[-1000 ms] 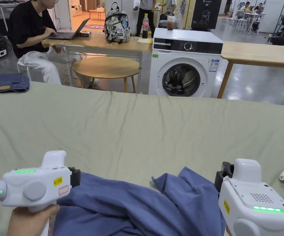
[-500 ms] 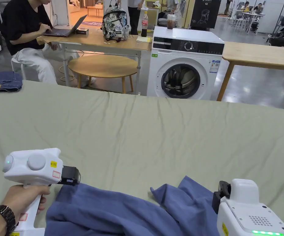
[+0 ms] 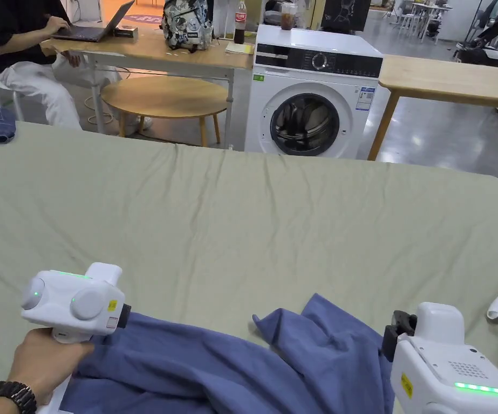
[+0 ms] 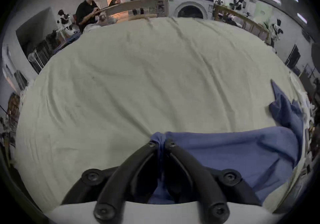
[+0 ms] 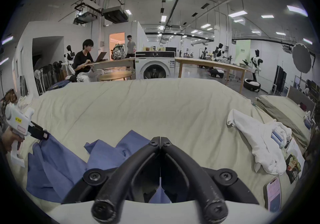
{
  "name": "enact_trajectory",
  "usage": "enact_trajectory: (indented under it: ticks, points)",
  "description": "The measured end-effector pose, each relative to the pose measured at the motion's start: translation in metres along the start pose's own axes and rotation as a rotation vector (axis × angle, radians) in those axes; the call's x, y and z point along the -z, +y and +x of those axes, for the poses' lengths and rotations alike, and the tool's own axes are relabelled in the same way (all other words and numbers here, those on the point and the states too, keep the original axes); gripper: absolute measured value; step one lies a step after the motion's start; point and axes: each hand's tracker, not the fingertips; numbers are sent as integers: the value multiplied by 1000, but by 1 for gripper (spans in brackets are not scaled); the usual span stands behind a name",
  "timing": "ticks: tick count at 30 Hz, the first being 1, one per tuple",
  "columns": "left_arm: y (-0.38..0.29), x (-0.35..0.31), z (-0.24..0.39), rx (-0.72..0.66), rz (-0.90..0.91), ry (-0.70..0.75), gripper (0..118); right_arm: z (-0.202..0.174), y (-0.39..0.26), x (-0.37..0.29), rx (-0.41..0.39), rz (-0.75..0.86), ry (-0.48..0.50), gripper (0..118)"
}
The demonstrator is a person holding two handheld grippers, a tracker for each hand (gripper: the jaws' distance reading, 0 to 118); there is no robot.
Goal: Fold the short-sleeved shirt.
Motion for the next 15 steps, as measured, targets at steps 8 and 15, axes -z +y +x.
enact_trajectory:
  ticks: [8, 15]
  points:
    - [-11, -53, -13, -78, 135, -104, 0, 47, 31, 44, 40, -213, 14, 0]
    - [-28, -81, -8, -72, 175, -92, 0, 60, 23, 103, 14, -482, 48, 72]
